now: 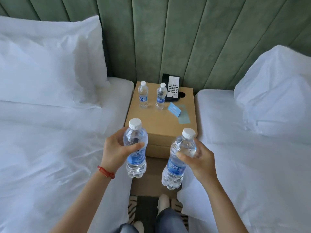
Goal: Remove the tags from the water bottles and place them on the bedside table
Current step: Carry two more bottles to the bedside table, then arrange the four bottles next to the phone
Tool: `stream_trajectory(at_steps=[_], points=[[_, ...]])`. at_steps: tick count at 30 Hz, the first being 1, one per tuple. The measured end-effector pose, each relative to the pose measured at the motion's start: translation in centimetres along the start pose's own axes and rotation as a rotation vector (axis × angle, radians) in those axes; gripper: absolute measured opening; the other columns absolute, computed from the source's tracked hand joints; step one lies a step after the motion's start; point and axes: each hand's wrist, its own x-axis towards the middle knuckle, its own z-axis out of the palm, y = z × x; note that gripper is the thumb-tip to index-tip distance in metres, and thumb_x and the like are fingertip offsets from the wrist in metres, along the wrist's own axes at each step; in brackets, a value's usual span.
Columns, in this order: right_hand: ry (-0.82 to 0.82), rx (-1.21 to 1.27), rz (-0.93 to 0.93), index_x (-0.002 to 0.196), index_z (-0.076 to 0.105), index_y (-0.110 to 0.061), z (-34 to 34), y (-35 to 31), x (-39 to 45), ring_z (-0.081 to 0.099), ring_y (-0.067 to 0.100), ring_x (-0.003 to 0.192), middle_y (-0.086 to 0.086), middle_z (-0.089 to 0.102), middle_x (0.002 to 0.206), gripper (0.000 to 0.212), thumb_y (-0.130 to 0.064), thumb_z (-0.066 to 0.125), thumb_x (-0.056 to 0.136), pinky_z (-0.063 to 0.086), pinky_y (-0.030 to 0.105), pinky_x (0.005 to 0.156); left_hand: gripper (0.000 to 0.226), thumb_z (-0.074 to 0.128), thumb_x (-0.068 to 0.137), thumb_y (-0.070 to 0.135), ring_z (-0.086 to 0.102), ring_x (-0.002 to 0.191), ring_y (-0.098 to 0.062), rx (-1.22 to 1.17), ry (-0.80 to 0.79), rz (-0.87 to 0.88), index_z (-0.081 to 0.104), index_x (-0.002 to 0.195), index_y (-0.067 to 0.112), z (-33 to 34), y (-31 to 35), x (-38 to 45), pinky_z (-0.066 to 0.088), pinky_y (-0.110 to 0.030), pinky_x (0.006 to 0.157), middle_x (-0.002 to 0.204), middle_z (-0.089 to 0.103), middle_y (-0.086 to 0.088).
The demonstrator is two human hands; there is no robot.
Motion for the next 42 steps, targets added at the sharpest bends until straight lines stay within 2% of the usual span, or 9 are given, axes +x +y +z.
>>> stream_trajectory(at_steps=[5, 13, 18, 22, 27, 30, 33, 38, 42], points=[[-0.045, -0.017, -0.031, 0.103, 0.065, -0.027, 0.3, 1.2, 8.4, 0.06, -0.007, 0.068, -0.023, 0.069, 0.079, 0.048, -0.025, 0.08, 0.058, 0.043, 0.005, 0.058, 0.048, 0.083, 0.057, 0.017, 0.068, 0.08, -0.006, 0.036, 0.05, -0.029, 0.065, 0.102, 0.014, 2.0, -2.2, 7.4, 0.05, -0.014, 0.063, 0.087, 0.072, 0.012], [-0.126, -0.138, -0.013, 0.103, 0.056, -0.048, 0.6, 3.6, 20.3, 0.062, -0.004, 0.096, -0.028, 0.066, 0.1, 0.056, -0.045, 0.077, 0.05, 0.052, 0.022, 0.08, 0.057, 0.086, 0.056, 0.017, 0.067, 0.088, -0.007, 0.097, 0.137, -0.109, 0.062, 0.107, 0.02, 5.2, -5.0, 17.3, 0.054, -0.02, 0.069, 0.093, 0.072, 0.01], [-0.124, -0.212, 0.009, 0.099, 0.051, -0.053, 1.8, 5.0, 24.9, 0.059, -0.012, 0.093, -0.04, 0.06, 0.1, 0.054, -0.042, 0.077, 0.053, 0.05, 0.014, 0.075, 0.065, 0.082, 0.052, 0.035, 0.066, 0.091, -0.008, 0.131, 0.15, -0.205, 0.059, 0.112, 0.024, 5.5, -6.7, 21.3, 0.054, -0.027, 0.075, 0.102, 0.069, 0.006], [-0.095, -0.242, 0.042, 0.097, 0.05, -0.058, 3.7, 6.2, 28.1, 0.059, -0.012, 0.091, -0.039, 0.061, 0.097, 0.056, -0.038, 0.081, 0.055, 0.048, 0.008, 0.069, 0.057, 0.084, 0.059, 0.02, 0.065, 0.09, -0.002, 0.179, 0.108, -0.239, 0.058, 0.109, 0.032, 4.7, -8.8, 24.7, 0.055, -0.028, 0.077, 0.1, 0.067, 0.013], [-0.026, -0.28, 0.117, 0.101, 0.051, -0.05, 7.3, 7.9, 30.8, 0.062, -0.004, 0.089, -0.022, 0.067, 0.096, 0.06, -0.034, 0.085, 0.054, 0.049, 0.014, 0.077, 0.058, 0.081, 0.046, 0.04, 0.065, 0.093, -0.008, 0.164, 0.092, -0.31, 0.056, 0.098, 0.05, 3.4, -11.5, 28.6, 0.054, -0.033, 0.08, 0.1, 0.067, 0.015], [0.032, -0.312, 0.158, 0.097, 0.05, -0.05, 9.0, 9.0, 32.4, 0.059, -0.011, 0.088, -0.023, 0.065, 0.096, 0.061, -0.029, 0.086, 0.053, 0.043, 0.003, 0.073, 0.057, 0.078, 0.042, 0.045, 0.063, 0.092, -0.005, 0.198, 0.091, -0.328, 0.054, 0.093, 0.055, 2.8, -13.2, 30.7, 0.052, -0.032, 0.081, 0.096, 0.066, 0.019], [0.054, -0.323, 0.218, 0.099, 0.049, -0.046, 10.3, 10.0, 33.7, 0.058, -0.014, 0.085, -0.026, 0.063, 0.094, 0.064, -0.026, 0.087, 0.052, 0.041, 0.0, 0.072, 0.059, 0.081, 0.046, 0.038, 0.06, 0.089, -0.002, 0.258, 0.078, -0.335, 0.051, 0.095, 0.048, 2.5, -14.6, 32.4, 0.05, -0.028, 0.08, 0.093, 0.061, 0.024], [0.064, -0.33, 0.274, 0.104, 0.049, -0.037, 11.7, 11.1, 35.3, 0.054, -0.021, 0.086, -0.027, 0.06, 0.095, 0.066, -0.018, 0.087, 0.054, 0.037, -0.004, 0.073, 0.061, 0.086, 0.051, 0.028, 0.061, 0.088, -0.015, 0.31, 0.089, -0.39, 0.054, 0.103, 0.033, 2.7, -16.3, 34.4, 0.05, -0.03, 0.079, 0.092, 0.063, 0.014], [0.051, -0.359, 0.28, 0.108, 0.055, -0.027, 12.4, 12.1, 36.4, 0.057, -0.009, 0.084, -0.02, 0.062, 0.095, 0.063, -0.019, 0.087, 0.055, 0.036, -0.004, 0.072, 0.064, 0.086, 0.053, 0.025, 0.059, 0.088, -0.015, 0.331, 0.088, -0.416, 0.056, 0.109, 0.024, 3.6, -17.4, 35.5, 0.05, -0.031, 0.081, 0.096, 0.064, 0.008]])
